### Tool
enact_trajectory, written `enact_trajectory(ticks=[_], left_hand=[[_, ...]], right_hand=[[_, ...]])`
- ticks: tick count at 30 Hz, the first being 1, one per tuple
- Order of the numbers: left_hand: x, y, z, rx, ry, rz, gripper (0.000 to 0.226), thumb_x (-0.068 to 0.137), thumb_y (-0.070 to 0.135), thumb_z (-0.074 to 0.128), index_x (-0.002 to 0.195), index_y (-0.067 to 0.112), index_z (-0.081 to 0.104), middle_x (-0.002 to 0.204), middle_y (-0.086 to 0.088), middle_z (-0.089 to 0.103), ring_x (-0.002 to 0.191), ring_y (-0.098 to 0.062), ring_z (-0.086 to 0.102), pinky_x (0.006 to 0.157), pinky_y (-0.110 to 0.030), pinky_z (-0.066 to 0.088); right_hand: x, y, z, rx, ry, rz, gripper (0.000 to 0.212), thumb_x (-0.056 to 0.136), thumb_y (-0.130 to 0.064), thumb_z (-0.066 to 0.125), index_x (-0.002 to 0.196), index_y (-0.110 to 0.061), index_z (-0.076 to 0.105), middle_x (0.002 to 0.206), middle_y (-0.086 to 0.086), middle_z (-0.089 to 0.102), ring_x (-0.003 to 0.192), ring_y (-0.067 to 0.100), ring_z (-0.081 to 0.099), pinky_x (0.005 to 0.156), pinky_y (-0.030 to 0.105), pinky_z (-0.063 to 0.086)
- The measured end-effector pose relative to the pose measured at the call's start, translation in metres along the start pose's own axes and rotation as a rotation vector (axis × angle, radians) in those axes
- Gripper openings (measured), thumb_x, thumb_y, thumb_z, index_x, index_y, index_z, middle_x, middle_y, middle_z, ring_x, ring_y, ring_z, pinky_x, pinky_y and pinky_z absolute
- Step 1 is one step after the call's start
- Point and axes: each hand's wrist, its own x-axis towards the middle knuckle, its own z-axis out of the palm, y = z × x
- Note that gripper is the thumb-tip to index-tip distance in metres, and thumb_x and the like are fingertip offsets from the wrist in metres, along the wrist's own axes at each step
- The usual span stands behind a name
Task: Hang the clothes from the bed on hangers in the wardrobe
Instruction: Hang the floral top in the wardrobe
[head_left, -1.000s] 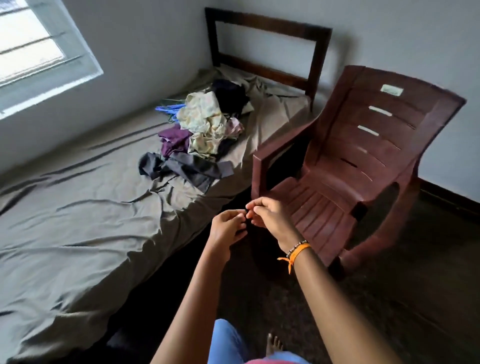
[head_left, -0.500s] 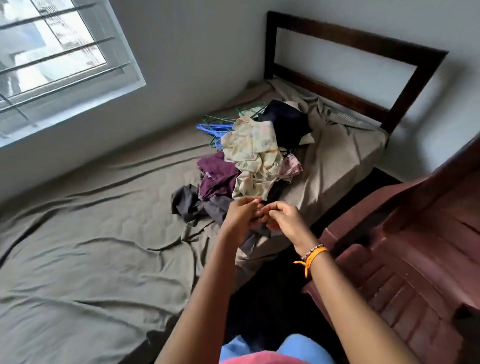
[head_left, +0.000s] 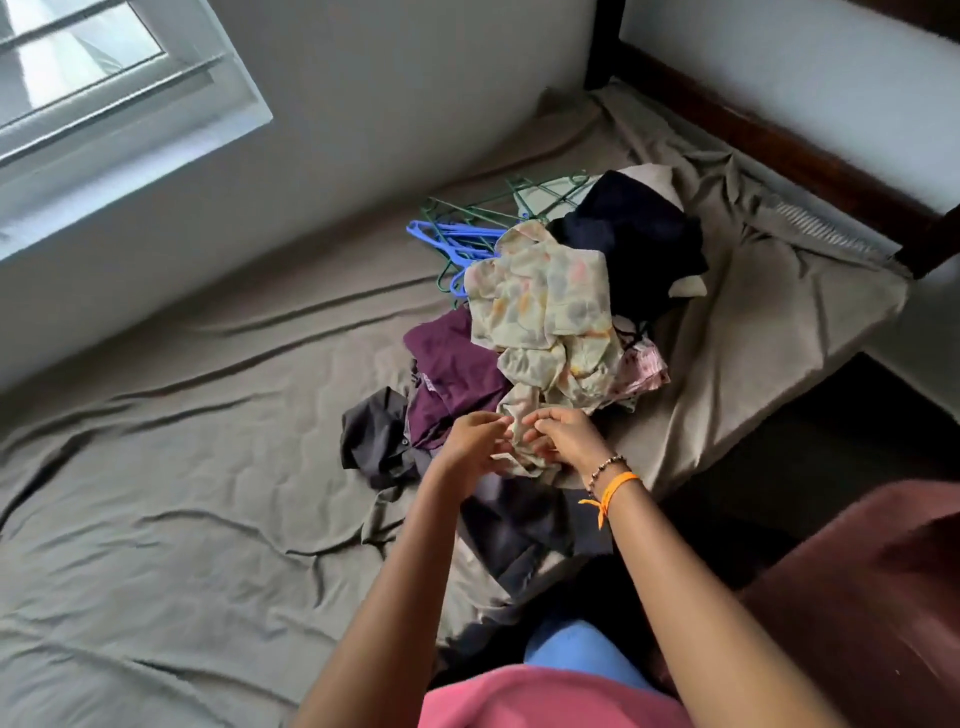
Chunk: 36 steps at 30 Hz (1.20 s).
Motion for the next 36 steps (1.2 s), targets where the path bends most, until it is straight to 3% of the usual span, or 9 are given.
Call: enact_trajectory(ticks=[5,12,17,20,24,27,30,33,36], left_hand=[[0.066,0.034,0.008,0.030,-0.004,-0.055,0.011,0.097,0.014,0.050,0.094,0.013,0.060,0.078,0.000,0.055,0.064,-0.010,0.052,0.064,-0.025,0.045],[0.120,0.035,0.019,-0.031,0.009,-0.169,0.010,0.097,0.016,0.051,0.101,0.014,0.059,0.077,0.003,0.057,0.063,-0.007,0.054,0.063,-0.019,0.045],[0.142,0.036,0.016,-0.093,0.026,-0.280,0.022,0.097,0.032,0.051,0.111,0.016,0.054,0.095,0.000,0.057,0.081,-0.014,0.058,0.071,-0.025,0.049],[0.152,0.050,0.020,-0.142,-0.071,-0.322,0.034,0.093,0.047,0.049,0.118,0.024,0.049,0.100,0.002,0.055,0.094,-0.021,0.060,0.073,-0.034,0.049],[0.159,0.045,0.018,-0.069,0.225,-0.229,0.010,0.089,0.004,0.054,0.098,0.009,0.056,0.074,-0.007,0.056,0.055,-0.015,0.054,0.048,-0.019,0.045],[0.156,0.032,0.007,-0.103,0.415,-0.244,0.023,0.086,-0.006,0.040,0.098,0.008,0.054,0.066,-0.007,0.049,0.052,-0.019,0.044,0.036,-0.014,0.037],[0.150,0.027,-0.008,-0.254,0.329,-0.410,0.036,0.077,0.014,0.037,0.102,-0.001,0.057,0.082,-0.017,0.058,0.068,-0.032,0.055,0.059,-0.039,0.053],[0.136,0.029,-0.018,-0.221,0.136,-0.417,0.030,0.088,0.007,0.039,0.107,0.004,0.061,0.086,-0.014,0.068,0.068,-0.026,0.067,0.058,-0.038,0.057],[0.122,0.027,-0.019,0.011,-0.052,-0.276,0.030,0.087,-0.010,0.042,0.105,0.004,0.061,0.081,-0.007,0.067,0.065,-0.015,0.064,0.054,-0.025,0.054]], right_hand=[[0.086,-0.013,-0.030,-0.087,0.067,0.089,0.024,0.092,0.001,0.041,0.108,0.000,0.059,0.074,0.001,0.055,0.046,0.006,0.053,0.049,0.019,0.042],[0.176,-0.056,-0.079,-0.105,0.438,-0.083,0.082,0.079,-0.001,0.058,0.146,-0.003,0.012,0.148,0.021,0.021,0.133,0.028,0.031,0.104,0.024,0.024],[0.206,-0.055,-0.065,-0.190,0.378,-0.035,0.034,0.080,-0.002,0.062,0.114,0.002,0.056,0.111,0.022,0.062,0.103,0.031,0.059,0.085,0.036,0.044],[0.182,-0.048,-0.035,-0.255,-0.052,-0.086,0.016,0.084,0.007,0.057,0.074,-0.005,0.059,0.070,0.004,0.058,0.065,0.006,0.055,0.062,0.023,0.044],[0.141,-0.021,-0.027,-0.163,-0.580,-0.044,0.035,0.086,0.014,0.052,0.120,0.004,0.054,0.097,-0.004,0.063,0.074,-0.014,0.058,0.077,0.010,0.047],[0.143,0.006,-0.040,0.038,-0.189,0.118,0.023,0.091,0.011,0.045,0.102,0.002,0.063,0.074,-0.004,0.068,0.058,-0.003,0.061,0.062,0.019,0.049],[0.158,0.028,-0.053,-0.075,0.250,0.159,0.018,0.085,-0.002,0.062,0.101,-0.009,0.061,0.092,0.006,0.060,0.083,0.013,0.057,0.082,0.037,0.047],[0.152,0.019,-0.042,0.281,-0.088,0.298,0.039,0.085,-0.031,0.065,0.122,-0.023,0.055,0.114,0.000,0.064,0.104,0.016,0.058,0.091,0.039,0.048],[0.145,0.004,-0.018,0.453,-0.212,0.266,0.024,0.091,-0.014,0.055,0.113,-0.022,0.058,0.102,-0.001,0.068,0.092,0.013,0.062,0.073,0.022,0.055]])
